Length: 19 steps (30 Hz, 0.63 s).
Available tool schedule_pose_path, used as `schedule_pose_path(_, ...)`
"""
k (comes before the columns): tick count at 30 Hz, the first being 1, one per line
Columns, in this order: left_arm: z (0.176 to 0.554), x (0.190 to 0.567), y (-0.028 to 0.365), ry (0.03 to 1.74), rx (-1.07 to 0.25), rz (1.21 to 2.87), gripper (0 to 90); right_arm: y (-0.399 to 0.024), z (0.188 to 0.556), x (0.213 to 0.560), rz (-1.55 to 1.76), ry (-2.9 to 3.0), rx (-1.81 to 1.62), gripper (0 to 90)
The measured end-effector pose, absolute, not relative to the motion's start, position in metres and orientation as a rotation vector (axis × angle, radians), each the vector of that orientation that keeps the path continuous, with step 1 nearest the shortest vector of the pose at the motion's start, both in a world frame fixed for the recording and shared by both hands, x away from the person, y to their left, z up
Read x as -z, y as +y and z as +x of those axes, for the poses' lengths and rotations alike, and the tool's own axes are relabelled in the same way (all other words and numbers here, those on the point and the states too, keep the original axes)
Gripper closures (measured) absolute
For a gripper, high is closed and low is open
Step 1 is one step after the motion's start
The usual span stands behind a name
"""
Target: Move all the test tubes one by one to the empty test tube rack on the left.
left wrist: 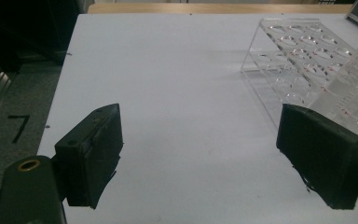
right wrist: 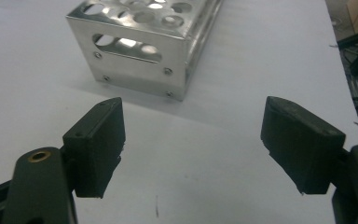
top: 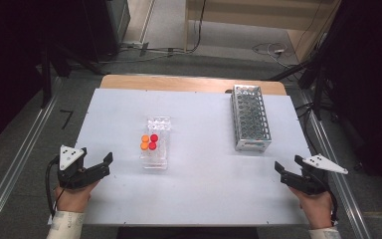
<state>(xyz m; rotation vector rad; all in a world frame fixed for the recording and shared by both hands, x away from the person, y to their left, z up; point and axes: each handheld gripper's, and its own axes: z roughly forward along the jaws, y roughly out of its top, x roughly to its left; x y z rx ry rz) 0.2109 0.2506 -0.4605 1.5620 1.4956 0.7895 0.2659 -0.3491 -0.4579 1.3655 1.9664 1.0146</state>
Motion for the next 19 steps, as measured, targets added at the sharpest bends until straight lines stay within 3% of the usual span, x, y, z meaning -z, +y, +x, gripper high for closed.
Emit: schedule_pose_path(19, 0.215, 0.471, 0.26, 1.595, -0.786, 1.555, 14.7, -0.374, 0.275, 0.471, 1.541, 1.898, -0.957, 20.2)
